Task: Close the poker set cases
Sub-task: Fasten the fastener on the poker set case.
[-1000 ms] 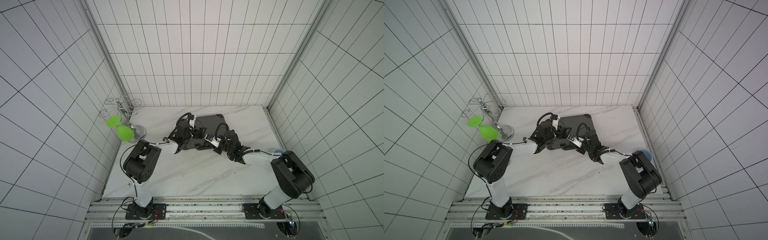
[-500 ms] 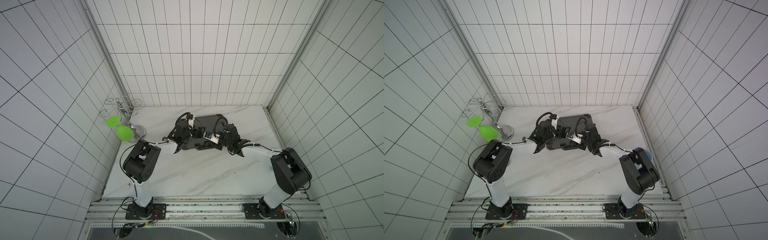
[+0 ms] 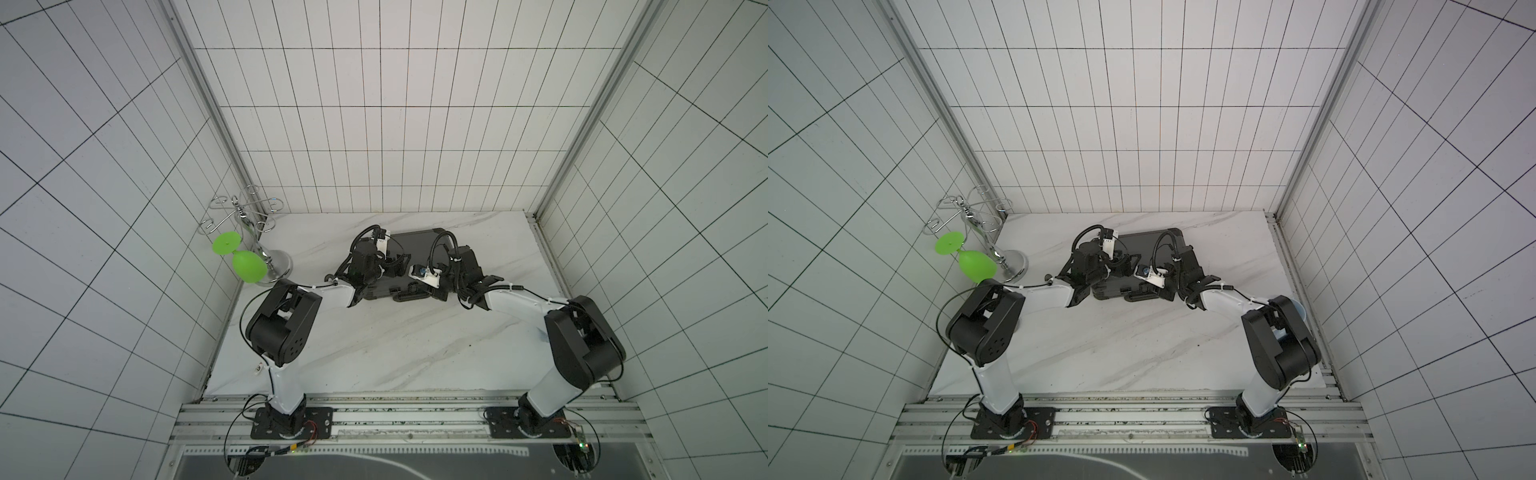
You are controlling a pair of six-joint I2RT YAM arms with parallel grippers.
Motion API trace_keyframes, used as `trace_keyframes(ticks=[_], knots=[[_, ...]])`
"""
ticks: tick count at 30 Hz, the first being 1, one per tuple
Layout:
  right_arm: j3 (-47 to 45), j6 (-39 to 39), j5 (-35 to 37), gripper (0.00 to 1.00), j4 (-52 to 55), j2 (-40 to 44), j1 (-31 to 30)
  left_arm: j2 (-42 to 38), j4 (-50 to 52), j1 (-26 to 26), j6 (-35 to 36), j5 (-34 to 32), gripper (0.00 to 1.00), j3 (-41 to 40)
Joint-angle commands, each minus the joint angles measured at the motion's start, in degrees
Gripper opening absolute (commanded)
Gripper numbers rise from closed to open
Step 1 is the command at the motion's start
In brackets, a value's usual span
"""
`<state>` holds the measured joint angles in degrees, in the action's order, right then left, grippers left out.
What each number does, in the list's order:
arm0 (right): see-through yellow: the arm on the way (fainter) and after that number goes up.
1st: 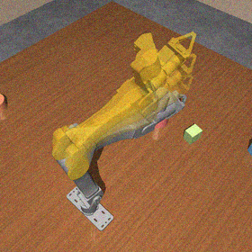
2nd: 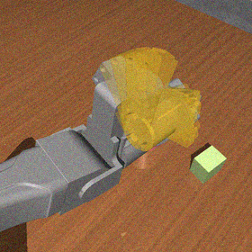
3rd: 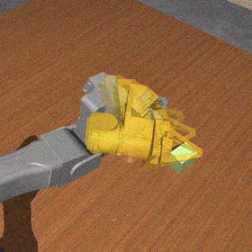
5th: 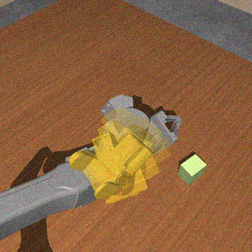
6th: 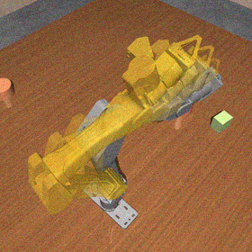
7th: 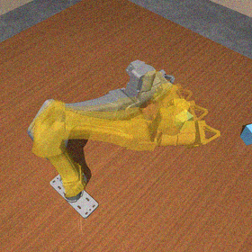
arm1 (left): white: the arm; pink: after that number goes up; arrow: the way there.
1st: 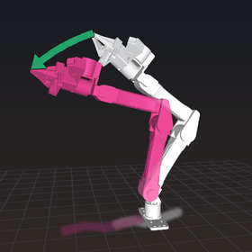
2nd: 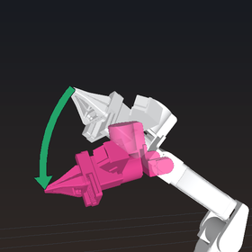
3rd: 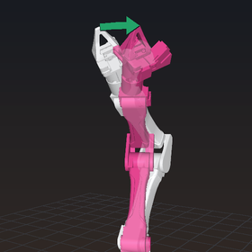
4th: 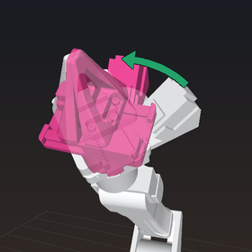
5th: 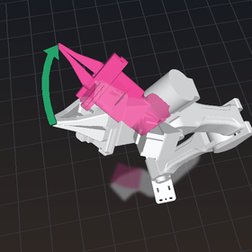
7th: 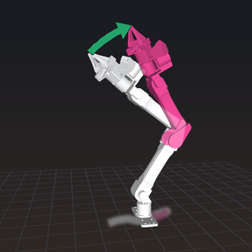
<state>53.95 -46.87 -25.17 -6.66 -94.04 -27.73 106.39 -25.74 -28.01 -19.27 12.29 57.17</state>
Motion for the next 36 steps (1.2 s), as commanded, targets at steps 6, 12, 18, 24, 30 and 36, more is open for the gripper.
trace_keyframes(ticks=[6, 12, 18, 24, 30, 36], knots=[[6.0, -2.4, -3.0, 0.58, 4.2, -0.1, 0.0, 4.1, 13.8, 1.1, -2.8, -0.8, 0.87, -4.2], [7.0, -2.9, -2.4, 0.59, 2.7, -1.4, 0.0, 4.3, 13.7, 1.1, -2.8, -0.7, 0.87, -4.2], [9.3, -2.8, -1.3, 0.59, 1.5, -3.1, 0.1, 4.2, 13.6, 1.1, -2.8, -0.7, 0.87, -4.2], [12.2, -3.1, -0.6, 0.58, 3.0, -5.4, 0.5, 4.1, 13.7, 1.1, -2.7, -0.6, 0.87, -4.2], [12.7, -3.1, -1.0, 0.57, 3.8, -6.7, 1.3, 4.2, 13.7, 1.1, -2.8, -0.7, 0.87, -4.2], [13.9, -2.0, -1.3, 0.5, 3.7, -8.3, 2.9, 4.1, 13.7, 1.1, -2.7, -0.7, 0.87, -4.2]])
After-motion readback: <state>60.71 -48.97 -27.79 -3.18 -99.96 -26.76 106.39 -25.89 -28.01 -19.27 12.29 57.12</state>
